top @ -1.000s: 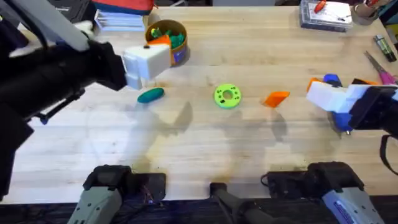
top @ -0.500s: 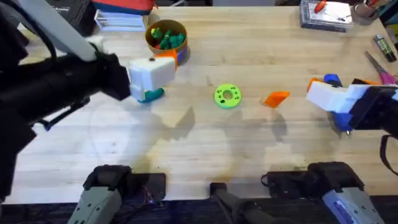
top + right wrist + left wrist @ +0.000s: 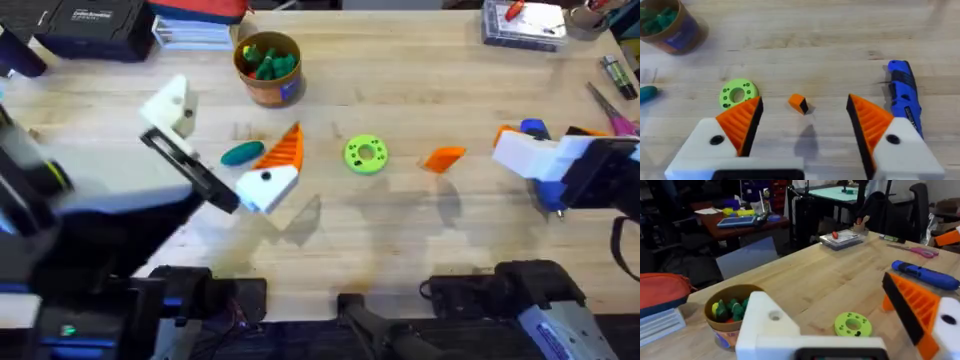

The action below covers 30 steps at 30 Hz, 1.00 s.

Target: Pick up the gripper from the table and insert it into the empty holder that is missing its gripper. Then pick up a screw, insert it into the mounting hole, and use the screwdriver to tighten it. Finally, clean up the table by picking up the vegetable and placing it into the bucket.

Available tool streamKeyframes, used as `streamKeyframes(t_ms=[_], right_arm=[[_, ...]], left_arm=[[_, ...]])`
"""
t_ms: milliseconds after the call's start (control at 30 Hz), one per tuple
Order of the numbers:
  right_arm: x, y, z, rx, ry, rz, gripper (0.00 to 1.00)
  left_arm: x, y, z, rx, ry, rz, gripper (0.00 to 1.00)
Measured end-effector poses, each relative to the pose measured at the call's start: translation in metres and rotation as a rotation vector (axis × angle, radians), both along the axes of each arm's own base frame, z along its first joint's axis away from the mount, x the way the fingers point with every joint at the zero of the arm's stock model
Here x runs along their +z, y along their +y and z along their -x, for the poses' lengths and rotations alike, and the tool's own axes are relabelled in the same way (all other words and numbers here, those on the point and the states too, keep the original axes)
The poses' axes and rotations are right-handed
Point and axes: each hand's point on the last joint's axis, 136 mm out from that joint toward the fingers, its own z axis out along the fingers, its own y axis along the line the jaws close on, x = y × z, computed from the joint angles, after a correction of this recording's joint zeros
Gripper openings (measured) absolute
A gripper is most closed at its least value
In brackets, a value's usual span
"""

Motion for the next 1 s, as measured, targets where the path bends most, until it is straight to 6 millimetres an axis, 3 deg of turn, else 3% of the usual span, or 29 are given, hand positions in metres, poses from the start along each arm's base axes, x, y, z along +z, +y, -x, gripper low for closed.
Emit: streamKeyframes(t_ms=[400,667,1000], right_arm=[[0.0,0.0,0.0,0.0,0.0,0.0,0.994],[0.0,0.0,0.0,0.0,0.0,0.0,0.994],[0.0,0.0,0.0,0.0,0.0,0.0,0.994]], left_arm=[[-0.044,-0.003,0.002,-0.022,-0.052,0.026,0.985],[-0.094,-0.007,0.001,-0.052,0.158,0.022,0.985],[-0.095,-0.019,0.014,-0.153,0.172,0.021,0.985]])
